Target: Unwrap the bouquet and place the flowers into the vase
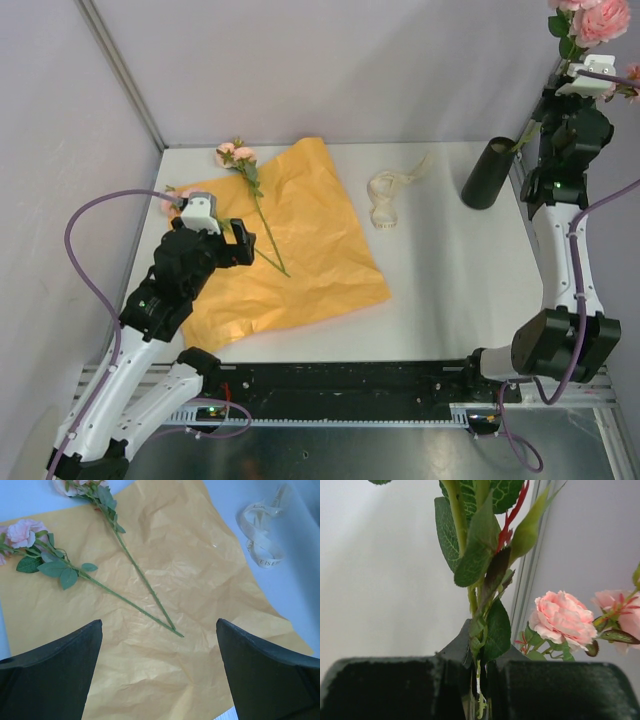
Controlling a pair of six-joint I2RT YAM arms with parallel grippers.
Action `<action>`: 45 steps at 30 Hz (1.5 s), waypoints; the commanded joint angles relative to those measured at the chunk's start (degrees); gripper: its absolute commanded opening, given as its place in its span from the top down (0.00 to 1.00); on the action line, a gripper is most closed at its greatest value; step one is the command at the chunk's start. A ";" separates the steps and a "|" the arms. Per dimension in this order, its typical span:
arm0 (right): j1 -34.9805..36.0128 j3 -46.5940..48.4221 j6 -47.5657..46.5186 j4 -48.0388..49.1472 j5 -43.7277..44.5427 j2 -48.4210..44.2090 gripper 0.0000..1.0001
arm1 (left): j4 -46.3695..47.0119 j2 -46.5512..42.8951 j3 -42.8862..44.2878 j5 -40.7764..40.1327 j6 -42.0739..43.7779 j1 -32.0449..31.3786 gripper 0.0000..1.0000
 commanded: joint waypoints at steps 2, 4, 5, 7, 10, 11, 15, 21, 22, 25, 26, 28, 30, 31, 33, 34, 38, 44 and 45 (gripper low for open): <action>-1.05 4.07 1.76 3.98 -1.33 3.82 1.00 | 0.37 -0.79 -0.28 -3.38 1.13 -0.28 0.00; -1.25 4.05 2.45 3.65 -1.66 5.11 1.00 | 0.33 -0.71 -0.22 -3.62 1.20 -0.21 0.00; -1.28 3.96 2.63 3.32 -1.69 5.68 1.00 | 0.29 -0.62 -0.20 -3.70 1.23 -0.20 0.00; -1.31 3.65 3.02 2.52 -1.72 6.76 1.00 | 0.20 -0.40 -0.11 -3.72 1.25 -0.19 0.00; -1.31 2.85 3.76 1.40 -1.73 8.08 1.00 | 0.14 -0.24 -0.01 -3.83 1.26 -0.19 0.00; -1.32 2.61 4.12 0.96 -1.73 8.48 1.00 | 0.11 -0.21 0.00 -3.90 1.26 -0.19 0.00; -1.32 2.48 5.51 -2.43 -2.90 10.18 0.98 | -0.02 -0.35 0.00 -4.87 1.18 -0.19 0.00; -1.25 1.56 7.81 -7.48 -3.10 11.03 0.90 | -0.66 1.03 0.25 -5.98 0.62 -0.22 0.00; -1.20 1.48 8.12 -8.49 -3.12 11.10 0.88 | -0.78 1.22 0.30 -6.07 0.59 -0.20 0.00; -0.97 1.20 9.57 -10.87 -2.60 11.23 0.83 | -0.98 1.04 0.35 -6.46 0.52 -0.19 0.00; -0.84 1.17 10.14 -11.72 -1.11 11.15 0.82 | -0.98 0.91 0.22 -6.57 0.45 -0.19 0.00; -0.58 1.15 11.21 -13.35 1.08 10.92 0.75 | -1.00 0.73 0.08 -6.75 0.20 -0.23 0.00; -0.23 1.19 11.82 -15.07 2.33 10.36 0.63 | -1.00 0.99 0.13 -6.44 0.14 -0.20 0.00; -0.03 1.21 11.97 -16.15 2.72 10.11 0.57 | -1.03 1.20 0.20 -6.21 0.17 -0.24 0.00; 0.90 1.22 12.04 -18.74 4.34 9.28 0.49 | -0.99 1.55 0.25 -5.71 0.24 -0.22 0.00; 1.33 1.23 12.08 -20.05 5.17 8.82 0.46 | -1.07 1.69 0.26 -5.59 0.27 -0.20 0.00; 3.24 0.71 13.89 -26.22 7.47 6.12 0.36 | -1.05 1.62 0.02 -6.03 0.25 -0.19 0.00; 8.07 -2.79 16.29 -33.57 10.33 0.39 0.32 | -1.09 3.02 -0.51 -9.26 -2.65 -0.19 0.00; 8.91 -3.41 16.49 -34.45 10.67 -0.68 0.32 | -1.25 3.66 -0.61 -10.13 -3.38 -0.19 0.00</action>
